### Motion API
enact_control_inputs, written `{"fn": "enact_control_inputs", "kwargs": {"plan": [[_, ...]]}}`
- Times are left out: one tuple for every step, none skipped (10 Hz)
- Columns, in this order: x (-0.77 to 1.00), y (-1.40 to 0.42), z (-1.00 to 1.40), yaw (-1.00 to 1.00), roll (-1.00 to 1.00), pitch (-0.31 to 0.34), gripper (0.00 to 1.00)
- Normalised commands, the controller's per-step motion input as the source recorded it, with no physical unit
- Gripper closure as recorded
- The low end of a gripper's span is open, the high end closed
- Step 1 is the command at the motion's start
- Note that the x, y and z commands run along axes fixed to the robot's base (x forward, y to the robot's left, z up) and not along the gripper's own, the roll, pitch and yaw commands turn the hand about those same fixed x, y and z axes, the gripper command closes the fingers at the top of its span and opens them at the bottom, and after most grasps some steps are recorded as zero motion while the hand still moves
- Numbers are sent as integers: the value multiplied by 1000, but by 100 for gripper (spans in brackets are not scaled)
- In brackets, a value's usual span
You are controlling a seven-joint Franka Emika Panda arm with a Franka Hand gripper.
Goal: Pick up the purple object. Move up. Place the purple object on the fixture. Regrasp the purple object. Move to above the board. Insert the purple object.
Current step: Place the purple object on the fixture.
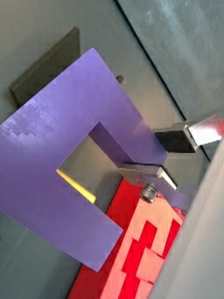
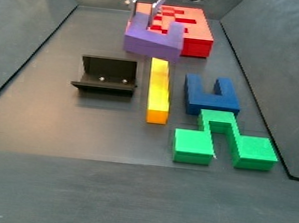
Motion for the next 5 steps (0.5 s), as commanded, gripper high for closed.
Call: {"fn": "enact_control_inputs", "kwargs": {"plan": [[840,80,0,-151,0,194,100],[880,60,0,-171,0,226,100],[366,11,0,-137,0,157,100],[0,0,0,0,-9,0,100],[86,0,-46,0,-54,0,100]]}}
